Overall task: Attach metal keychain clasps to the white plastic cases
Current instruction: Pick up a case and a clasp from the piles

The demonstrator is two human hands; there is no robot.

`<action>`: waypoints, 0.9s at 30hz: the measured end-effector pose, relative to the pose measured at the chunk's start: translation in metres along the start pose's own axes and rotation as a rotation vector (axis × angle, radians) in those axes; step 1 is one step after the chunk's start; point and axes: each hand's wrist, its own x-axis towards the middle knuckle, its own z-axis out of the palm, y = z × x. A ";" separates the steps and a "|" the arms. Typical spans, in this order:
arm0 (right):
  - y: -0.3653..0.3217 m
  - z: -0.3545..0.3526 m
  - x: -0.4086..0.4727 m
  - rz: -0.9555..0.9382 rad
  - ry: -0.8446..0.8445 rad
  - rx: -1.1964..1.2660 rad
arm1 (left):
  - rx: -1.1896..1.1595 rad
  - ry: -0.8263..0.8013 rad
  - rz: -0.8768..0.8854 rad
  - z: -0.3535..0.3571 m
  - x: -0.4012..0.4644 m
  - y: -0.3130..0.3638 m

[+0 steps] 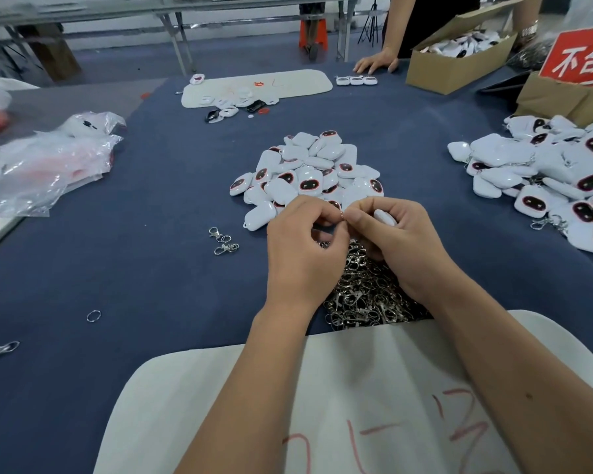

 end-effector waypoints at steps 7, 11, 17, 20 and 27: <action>0.002 0.000 -0.001 -0.033 -0.026 -0.068 | -0.023 0.095 -0.170 -0.005 0.003 -0.001; 0.003 0.005 -0.002 -0.111 0.041 -0.180 | 0.009 0.048 -0.165 -0.007 0.004 -0.001; 0.002 0.007 -0.004 -0.186 0.074 -0.322 | -0.014 -0.040 -0.131 -0.009 0.003 -0.002; -0.001 0.008 -0.005 -0.187 0.099 -0.323 | -0.016 -0.036 -0.111 -0.010 0.003 -0.003; -0.001 0.009 -0.006 -0.192 0.114 -0.366 | -0.016 -0.050 -0.086 -0.011 0.002 -0.004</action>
